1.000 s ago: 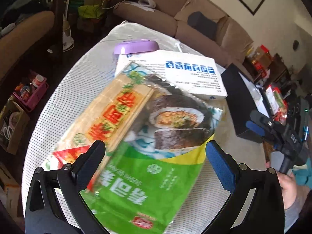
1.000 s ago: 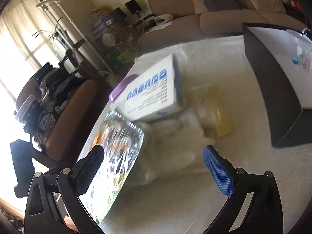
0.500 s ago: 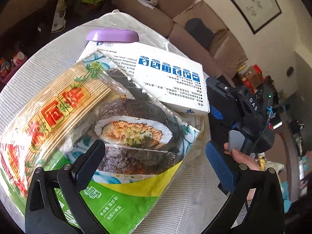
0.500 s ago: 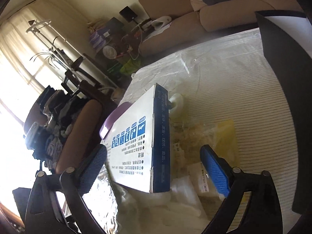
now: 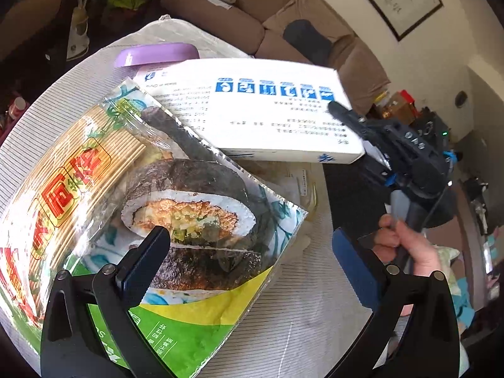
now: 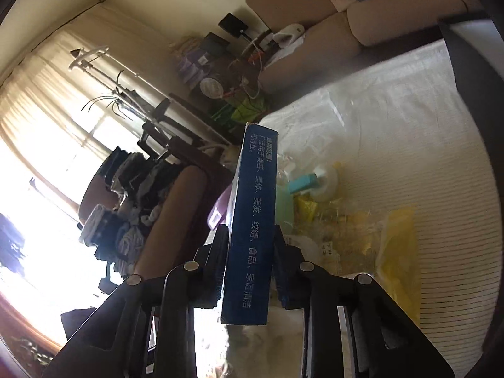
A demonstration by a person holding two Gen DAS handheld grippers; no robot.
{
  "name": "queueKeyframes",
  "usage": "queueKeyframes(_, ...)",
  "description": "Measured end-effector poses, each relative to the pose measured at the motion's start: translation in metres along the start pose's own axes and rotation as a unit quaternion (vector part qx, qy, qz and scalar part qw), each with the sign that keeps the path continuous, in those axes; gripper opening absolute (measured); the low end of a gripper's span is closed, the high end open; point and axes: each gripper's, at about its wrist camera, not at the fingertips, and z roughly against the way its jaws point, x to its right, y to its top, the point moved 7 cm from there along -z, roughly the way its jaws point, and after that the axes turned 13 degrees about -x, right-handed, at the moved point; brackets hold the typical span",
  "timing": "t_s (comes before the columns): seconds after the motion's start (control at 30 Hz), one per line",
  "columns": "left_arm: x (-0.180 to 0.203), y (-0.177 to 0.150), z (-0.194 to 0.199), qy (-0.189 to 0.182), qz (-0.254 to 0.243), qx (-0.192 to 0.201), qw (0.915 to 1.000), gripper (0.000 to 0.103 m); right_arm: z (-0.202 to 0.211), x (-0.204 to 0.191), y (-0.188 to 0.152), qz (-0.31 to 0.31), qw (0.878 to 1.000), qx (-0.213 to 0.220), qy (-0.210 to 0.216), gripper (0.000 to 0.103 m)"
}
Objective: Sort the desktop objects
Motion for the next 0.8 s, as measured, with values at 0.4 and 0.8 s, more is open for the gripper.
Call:
queueKeyframes(0.4,0.003,-0.002,0.007,-0.093,0.026,0.003,0.9953,0.103,0.126,-0.111,-0.040,0.206,0.968,-0.047,-0.138,0.024)
queueKeyframes(0.8,-0.065,-0.027,0.054,-0.156,0.124,0.034,0.9794,0.103,0.044,-0.118,-0.271,0.356,0.902,-0.162,-0.181,0.031)
